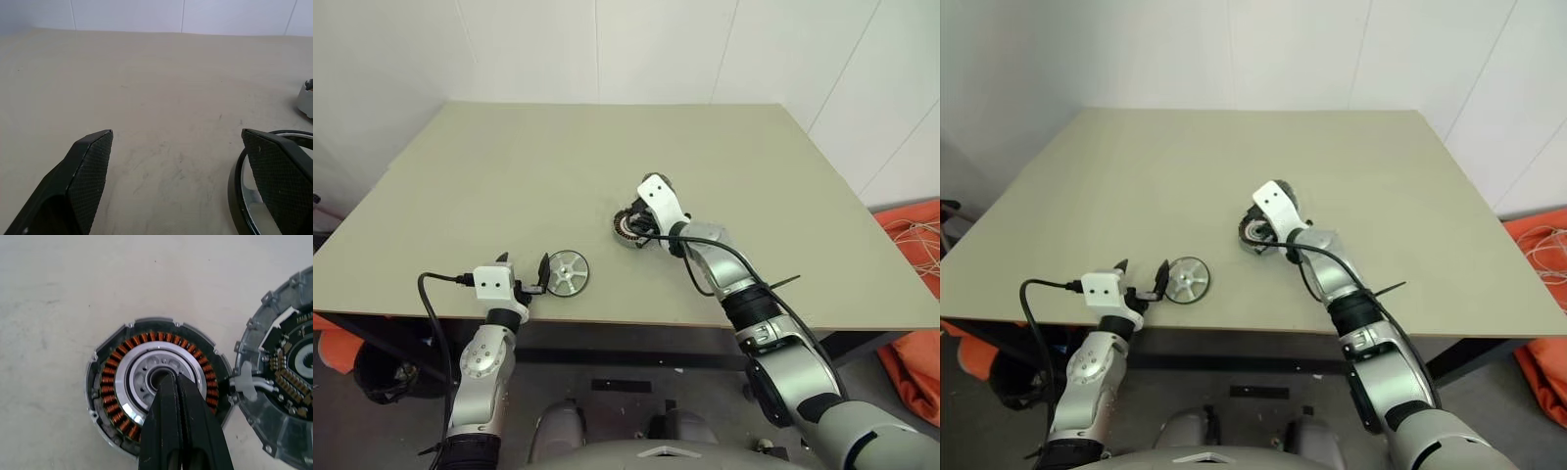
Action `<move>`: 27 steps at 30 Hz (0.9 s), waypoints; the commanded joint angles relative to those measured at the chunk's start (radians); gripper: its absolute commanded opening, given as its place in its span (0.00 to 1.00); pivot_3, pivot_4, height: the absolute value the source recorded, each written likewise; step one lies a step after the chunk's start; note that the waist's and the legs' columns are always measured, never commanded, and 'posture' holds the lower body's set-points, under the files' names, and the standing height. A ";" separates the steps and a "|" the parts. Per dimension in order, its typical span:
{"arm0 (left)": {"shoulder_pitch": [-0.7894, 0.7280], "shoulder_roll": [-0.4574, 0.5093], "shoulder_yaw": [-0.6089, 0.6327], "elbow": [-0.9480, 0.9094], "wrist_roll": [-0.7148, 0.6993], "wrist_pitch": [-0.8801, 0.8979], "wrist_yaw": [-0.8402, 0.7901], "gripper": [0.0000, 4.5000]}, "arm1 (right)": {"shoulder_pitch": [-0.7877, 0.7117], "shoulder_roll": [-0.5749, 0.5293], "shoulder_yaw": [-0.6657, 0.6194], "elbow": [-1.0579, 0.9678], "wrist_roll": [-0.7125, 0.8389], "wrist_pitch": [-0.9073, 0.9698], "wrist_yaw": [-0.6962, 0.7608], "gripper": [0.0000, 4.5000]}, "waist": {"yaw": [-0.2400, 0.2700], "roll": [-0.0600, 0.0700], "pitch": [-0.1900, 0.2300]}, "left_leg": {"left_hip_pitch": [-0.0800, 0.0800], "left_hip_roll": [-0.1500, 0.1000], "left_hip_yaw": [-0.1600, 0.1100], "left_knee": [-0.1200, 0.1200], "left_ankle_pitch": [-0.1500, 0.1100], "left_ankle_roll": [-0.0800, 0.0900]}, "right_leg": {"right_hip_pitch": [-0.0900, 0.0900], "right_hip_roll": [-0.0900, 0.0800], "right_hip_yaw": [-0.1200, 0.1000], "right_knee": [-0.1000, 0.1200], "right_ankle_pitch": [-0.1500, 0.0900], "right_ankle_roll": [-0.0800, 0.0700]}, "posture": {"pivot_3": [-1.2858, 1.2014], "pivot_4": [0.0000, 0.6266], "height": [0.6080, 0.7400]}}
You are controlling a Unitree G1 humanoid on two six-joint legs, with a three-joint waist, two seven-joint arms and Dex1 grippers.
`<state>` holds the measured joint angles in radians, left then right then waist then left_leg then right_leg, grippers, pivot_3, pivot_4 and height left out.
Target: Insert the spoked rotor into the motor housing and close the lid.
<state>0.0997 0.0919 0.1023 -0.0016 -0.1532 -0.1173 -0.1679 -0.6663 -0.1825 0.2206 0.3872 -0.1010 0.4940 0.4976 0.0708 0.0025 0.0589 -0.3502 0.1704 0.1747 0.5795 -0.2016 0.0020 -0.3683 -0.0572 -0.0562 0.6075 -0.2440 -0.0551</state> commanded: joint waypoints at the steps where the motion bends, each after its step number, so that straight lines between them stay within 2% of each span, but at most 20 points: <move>1: -0.010 0.002 0.000 -0.022 -0.001 -0.010 -0.003 1.00 | -0.014 0.001 -0.013 -0.050 0.005 -0.009 -0.018 0.00 | 0.000 0.000 0.000 | 0.000 0.000 0.000 0.000 0.000 0.000 | 0.000 0.000 0.000 0.000 0.000 0.000 | 0.52 0.00 1.00; 18: -0.006 0.000 -0.002 -0.023 0.002 -0.014 -0.003 1.00 | -0.093 0.030 -0.035 0.160 0.006 -0.119 -0.093 0.00 | -0.001 0.000 0.000 | 0.000 0.000 0.000 0.000 0.000 0.000 | 0.000 0.000 0.000 0.000 0.000 0.000 | 0.52 0.00 1.00; 27: 0.001 0.000 -0.001 -0.028 0.000 -0.012 -0.004 1.00 | -0.102 0.040 -0.037 0.162 0.015 -0.136 -0.087 0.00 | -0.001 0.000 0.000 | 0.000 0.000 0.000 0.000 0.000 0.000 | 0.000 0.000 0.000 0.000 0.000 0.000 | 0.52 0.00 1.00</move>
<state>0.1021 0.0912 0.1019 -0.0014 -0.1532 -0.1176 -0.1694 -0.7320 -0.1483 0.2005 0.5753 -0.0975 0.3783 0.4094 0.0699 0.0026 0.0589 -0.3503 0.1704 0.1748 0.5795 -0.2015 0.0019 -0.3685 -0.0572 -0.0562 0.6078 -0.2440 -0.0553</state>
